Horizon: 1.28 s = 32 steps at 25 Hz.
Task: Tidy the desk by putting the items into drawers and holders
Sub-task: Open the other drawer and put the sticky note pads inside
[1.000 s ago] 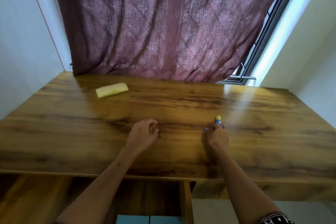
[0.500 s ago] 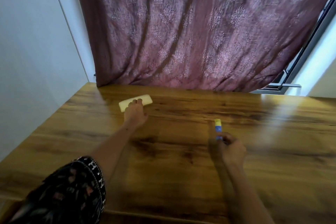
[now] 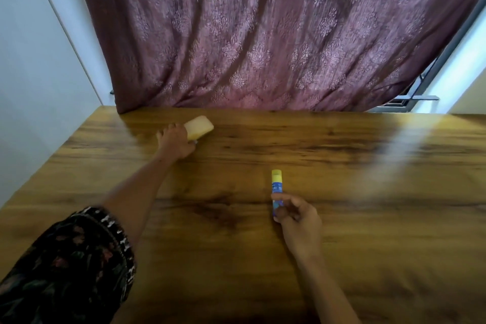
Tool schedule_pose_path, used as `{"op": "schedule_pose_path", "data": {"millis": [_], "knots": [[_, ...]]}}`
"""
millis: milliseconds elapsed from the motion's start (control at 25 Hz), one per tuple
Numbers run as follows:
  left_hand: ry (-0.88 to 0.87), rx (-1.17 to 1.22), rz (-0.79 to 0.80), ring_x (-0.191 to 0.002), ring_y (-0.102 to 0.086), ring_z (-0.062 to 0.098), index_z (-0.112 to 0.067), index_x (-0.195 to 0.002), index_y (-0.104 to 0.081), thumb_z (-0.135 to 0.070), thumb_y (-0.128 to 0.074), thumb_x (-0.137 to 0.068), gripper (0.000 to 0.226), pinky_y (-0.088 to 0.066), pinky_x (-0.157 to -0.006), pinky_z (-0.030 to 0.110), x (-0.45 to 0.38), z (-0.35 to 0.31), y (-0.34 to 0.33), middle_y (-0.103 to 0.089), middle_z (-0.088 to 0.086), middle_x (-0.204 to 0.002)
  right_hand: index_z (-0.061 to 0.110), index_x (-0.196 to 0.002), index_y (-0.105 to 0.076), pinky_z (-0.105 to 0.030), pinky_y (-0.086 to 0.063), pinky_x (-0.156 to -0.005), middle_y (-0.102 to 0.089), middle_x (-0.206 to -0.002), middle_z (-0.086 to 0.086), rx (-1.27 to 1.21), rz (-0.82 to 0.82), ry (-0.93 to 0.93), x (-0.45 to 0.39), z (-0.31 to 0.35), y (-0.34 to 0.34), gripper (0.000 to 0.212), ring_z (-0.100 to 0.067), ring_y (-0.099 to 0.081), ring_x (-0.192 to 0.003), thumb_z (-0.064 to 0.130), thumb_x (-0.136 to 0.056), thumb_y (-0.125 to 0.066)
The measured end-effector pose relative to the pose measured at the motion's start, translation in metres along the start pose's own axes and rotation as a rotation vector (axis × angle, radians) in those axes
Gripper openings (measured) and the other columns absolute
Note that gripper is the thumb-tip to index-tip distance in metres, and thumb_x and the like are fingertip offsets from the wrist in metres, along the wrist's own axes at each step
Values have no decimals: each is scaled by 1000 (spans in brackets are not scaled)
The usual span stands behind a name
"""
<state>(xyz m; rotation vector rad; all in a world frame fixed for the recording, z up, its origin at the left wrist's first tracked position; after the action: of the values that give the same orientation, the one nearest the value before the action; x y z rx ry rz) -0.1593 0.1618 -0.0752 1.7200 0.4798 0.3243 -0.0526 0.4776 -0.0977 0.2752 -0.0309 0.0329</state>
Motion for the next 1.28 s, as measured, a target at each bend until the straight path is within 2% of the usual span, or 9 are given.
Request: {"op": "schedule_pose_path", "data": {"millis": [200,360,480,600,720,840,920,1080,1280], "knots": [[55,576,-138,-112,-52,37,1,-124,-41,-39,-71,-77,68,-43,-80,38,112,-17,27,-52,18,-122,33,-87,-58,-40,-53,-67,-68,-76,1,-196,-14,-56,29,3,18,37,-20,-65,-73,-2,-76,-68],[262,863,55,-111,-53,31,-2,-126,-37,-39,-72,-78,70,-43,-81,36,246,-43,30,-51,13,-121,23,-105,-47,-36,-57,-68,-68,-89,-13,-182,76,-126,64,19,36,44,-28,-69,-82,0,-76,-70],[259,919,194,-99,-53,22,-9,-116,-44,-43,-68,-79,55,-44,-77,34,332,-59,29,-52,6,-110,22,-110,-51,-39,-59,-73,-63,-89,-4,-87,152,-165,94,22,59,44,-22,-68,-84,6,-75,-73],[280,1048,417,-85,-52,12,-20,-108,-41,-38,-58,-88,32,-41,-63,27,405,-69,23,-52,-1,-100,15,-107,-61,-27,-59,-68,-65,-94,-4,-48,340,-217,132,13,87,31,-13,-68,-83,8,-78,-72],[331,1017,596,-81,-49,10,-19,-107,-43,-35,-45,-95,20,-39,-63,25,453,-70,-1,-48,0,-97,19,-103,-64,-20,-53,-64,-65,-89,1,204,517,-281,167,-5,112,24,-9,-64,-79,15,-80,-68],[340,927,695,-80,-48,10,-15,-108,-39,-32,-39,-98,19,-40,-65,27,473,-67,-31,-48,3,-101,23,-106,-55,-18,-46,-58,-59,-90,1,358,622,-336,193,-28,121,28,-8,-56,-74,17,-81,-67],[349,950,697,-88,-53,14,-14,-113,-39,-31,-42,-98,23,-44,-71,29,473,-65,-48,-51,10,-118,27,-99,-50,-22,-50,-62,-57,-93,1,415,611,-328,198,-41,117,26,-11,-56,-78,16,-83,-66],[404,973,560,-115,-51,27,-5,-131,-39,-29,-52,-94,46,-45,-96,40,449,-71,-75,-49,14,-131,27,-96,-54,-22,-45,-68,-62,-107,0,747,469,-179,182,-57,97,16,-17,-59,-93,15,-87,-57],[521,901,519,-112,-52,31,-3,-125,-42,-31,-57,-90,47,-47,-93,41,415,-89,-105,-53,14,-125,23,-113,-65,-30,-49,-82,-66,-112,-7,875,313,-167,156,-79,76,30,-26,-61,-105,10,-91,-49]]}}
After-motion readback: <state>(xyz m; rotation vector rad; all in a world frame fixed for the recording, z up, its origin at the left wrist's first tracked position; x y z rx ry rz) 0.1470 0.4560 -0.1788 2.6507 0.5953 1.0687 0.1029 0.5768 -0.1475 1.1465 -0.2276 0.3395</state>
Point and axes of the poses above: each hand's wrist, its own x-axis away from the middle knuckle, its own y-axis out of the back of the hand, z = x × y, the point moved 3 cm from there along -x, towards the middle knuckle
